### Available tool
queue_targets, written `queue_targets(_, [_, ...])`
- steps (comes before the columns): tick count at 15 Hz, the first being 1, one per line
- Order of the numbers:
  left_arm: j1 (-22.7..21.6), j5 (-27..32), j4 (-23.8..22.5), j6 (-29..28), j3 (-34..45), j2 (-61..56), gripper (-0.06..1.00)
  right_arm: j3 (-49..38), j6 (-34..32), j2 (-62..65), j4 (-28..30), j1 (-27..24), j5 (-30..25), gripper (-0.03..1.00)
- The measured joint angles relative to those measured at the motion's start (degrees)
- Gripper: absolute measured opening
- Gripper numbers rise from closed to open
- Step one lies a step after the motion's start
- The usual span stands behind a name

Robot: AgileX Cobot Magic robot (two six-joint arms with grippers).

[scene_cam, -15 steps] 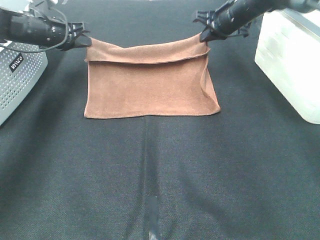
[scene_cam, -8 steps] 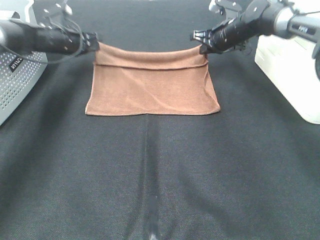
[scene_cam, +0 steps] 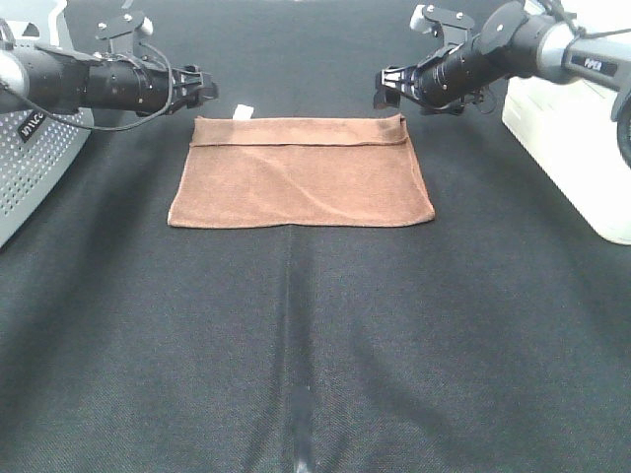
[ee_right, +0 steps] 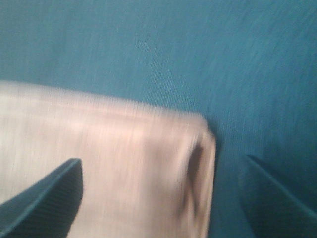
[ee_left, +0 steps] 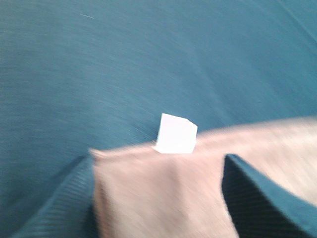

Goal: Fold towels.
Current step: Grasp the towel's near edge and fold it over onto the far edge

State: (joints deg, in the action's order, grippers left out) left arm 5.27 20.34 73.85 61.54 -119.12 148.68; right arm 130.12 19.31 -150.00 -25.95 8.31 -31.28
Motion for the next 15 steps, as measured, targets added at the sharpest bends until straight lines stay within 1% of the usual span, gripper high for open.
queue_targets(1, [-0.29, 3.15, -2.81, -0.46, 0.00, -0.69, 0.71, 0.00, 0.00, 0.86, 1.60, 0.00, -2.98, 0.81])
queue_targets(2, [-1.09, 8.37, -7.33, -4.13, 0.00, -2.23, 0.71, 0.00, -0.11, 2.98, 3.55, 0.00, -8.37, 0.81])
queue_targets(3, [-2.01, 12.09, -10.49, -8.42, -0.06, -3.15, 0.71, 0.00, -0.23, 4.07, 3.78, 0.00, -11.46, 0.81])
queue_targets(4, [-2.86, 15.18, -13.35, -13.01, -0.29, -3.72, 0.71, 0.00, -0.86, 4.93, 3.84, 0.00, -14.50, 0.81])
queue_targets(6, [-4.35, 21.31, -19.25, -21.54, -0.29, -4.01, 0.71, 0.00, -4.13, 6.02, 4.53, 0.00, -21.66, 0.81])
queue_targets(8, [-4.58, 27.10, -25.44, -29.11, -0.29, -4.35, 0.71, 0.00, -7.45, 6.47, 5.33, 0.00, -27.62, 0.81])
queue_targets(9, [-4.47, 29.28, -27.73, -32.03, -0.29, -4.98, 0.71, 0.00, -9.00, 6.59, 5.61, 0.00, -30.88, 0.81])
queue_targets(11, [-4.41, 32.49, -30.42, -38.10, 0.00, -7.22, 0.71, 0.00, -11.69, 6.76, 6.65, 0.00, -36.90, 0.81])
queue_targets(13, [-4.30, 32.66, -30.71, -40.05, 3.95, -10.14, 0.71, 0.00, -12.95, 6.76, 7.05, 0.00, -37.82, 0.81])
queue_targets(14, [-4.07, 32.20, -30.83, -40.28, 7.56, -11.92, 0.71, -0.11, -13.29, 6.99, 7.10, 0.00, -37.82, 0.80])
queue_targets(15, [-3.72, 29.97, -31.00, -40.39, 14.84, -14.84, 0.71, -3.04, -14.09, 8.59, 7.22, 0.00, -37.82, 0.78])
